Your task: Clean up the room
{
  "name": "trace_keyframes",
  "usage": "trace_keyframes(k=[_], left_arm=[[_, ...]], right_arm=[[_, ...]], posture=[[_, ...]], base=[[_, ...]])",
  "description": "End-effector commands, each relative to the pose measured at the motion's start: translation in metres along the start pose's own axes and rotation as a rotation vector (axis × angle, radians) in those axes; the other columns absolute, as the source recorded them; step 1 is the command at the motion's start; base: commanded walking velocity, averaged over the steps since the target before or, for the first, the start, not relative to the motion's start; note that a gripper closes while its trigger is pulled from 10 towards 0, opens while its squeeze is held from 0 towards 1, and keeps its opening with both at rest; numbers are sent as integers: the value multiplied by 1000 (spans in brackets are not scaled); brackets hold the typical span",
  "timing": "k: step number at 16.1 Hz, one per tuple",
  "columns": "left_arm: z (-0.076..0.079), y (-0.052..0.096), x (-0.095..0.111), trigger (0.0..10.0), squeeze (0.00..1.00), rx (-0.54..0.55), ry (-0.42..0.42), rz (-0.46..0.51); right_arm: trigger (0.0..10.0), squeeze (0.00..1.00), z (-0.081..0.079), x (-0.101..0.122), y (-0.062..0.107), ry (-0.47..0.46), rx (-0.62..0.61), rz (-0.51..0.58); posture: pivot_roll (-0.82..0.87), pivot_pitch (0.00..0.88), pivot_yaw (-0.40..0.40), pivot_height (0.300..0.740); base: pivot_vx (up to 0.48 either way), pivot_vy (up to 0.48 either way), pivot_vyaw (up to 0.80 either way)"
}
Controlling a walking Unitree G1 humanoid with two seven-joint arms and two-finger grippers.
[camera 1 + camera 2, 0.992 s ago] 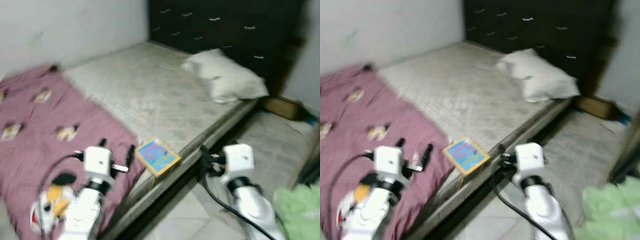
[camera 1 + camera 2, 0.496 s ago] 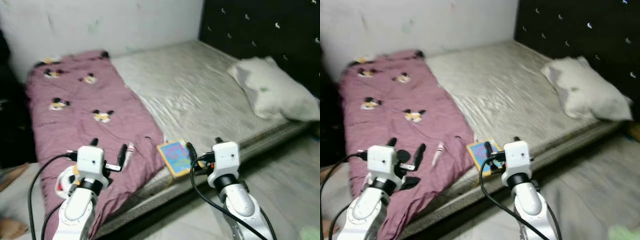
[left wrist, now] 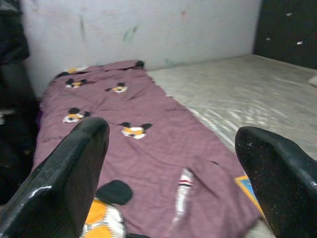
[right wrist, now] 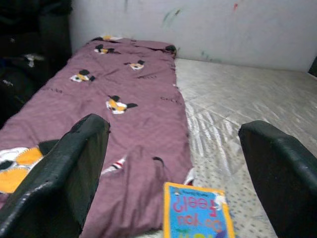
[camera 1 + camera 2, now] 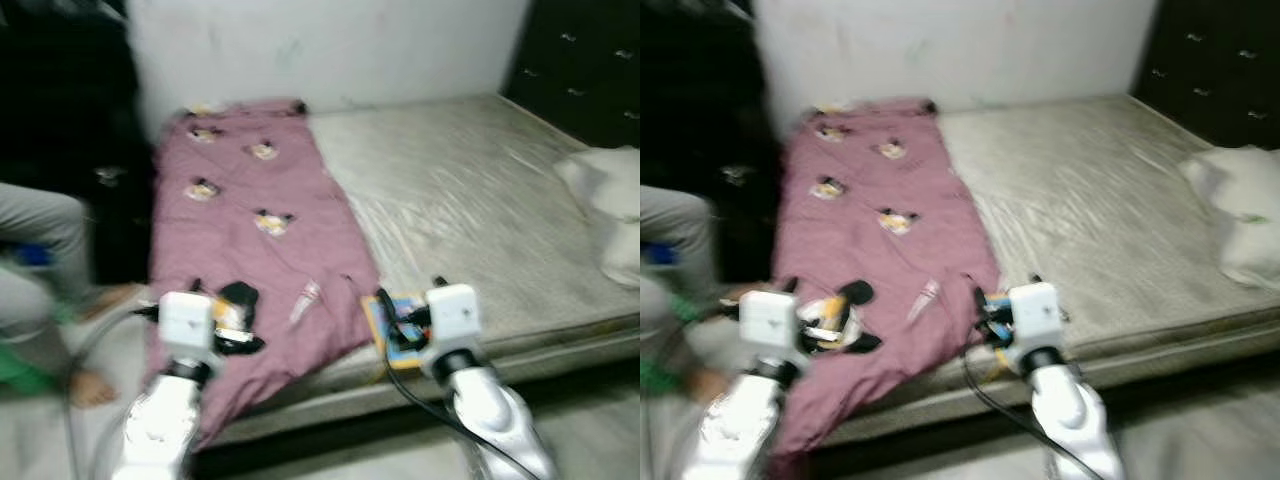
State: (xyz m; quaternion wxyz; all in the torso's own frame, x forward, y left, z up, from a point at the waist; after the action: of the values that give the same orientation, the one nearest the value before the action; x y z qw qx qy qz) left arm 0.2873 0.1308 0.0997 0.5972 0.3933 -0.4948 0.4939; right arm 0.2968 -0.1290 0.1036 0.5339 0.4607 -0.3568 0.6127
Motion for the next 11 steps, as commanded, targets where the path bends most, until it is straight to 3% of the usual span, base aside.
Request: trace_keyframes(k=[1, 5, 11], left_arm=[[-5, 0, 5, 10000, 0, 4, -30, 13], [-6, 0, 6, 10000, 0, 8, -33, 15], [-4, 0, 5, 10000, 0, -8, -17, 5]], right_arm=[[10000, 0, -4, 3, -3, -17, 4, 13], [10000, 0, -5, 3, -5, -17, 10, 16], [10000, 0, -6, 2, -5, -40, 2, 21]], posture=[[-58, 0, 0, 740], [-58, 0, 0, 740], [-47, 0, 6, 740]], base=[[0, 0, 800], [0, 0, 800], [0, 0, 0]])
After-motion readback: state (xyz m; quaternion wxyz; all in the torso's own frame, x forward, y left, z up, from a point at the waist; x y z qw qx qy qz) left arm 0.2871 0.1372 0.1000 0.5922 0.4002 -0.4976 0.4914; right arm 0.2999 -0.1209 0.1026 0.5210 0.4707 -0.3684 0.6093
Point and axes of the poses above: a point about 5 cm out from each wrist's last joint towards the gripper, its own y axis pointing back from the gripper into the wrist, its own x axis along the axis of the wrist's last joint, z = x × y, the point moved 5 cm from there along -y, pointing out of the wrist towards the gripper, and after that the axes turned 12 degrees about y, right-handed, at the moved point
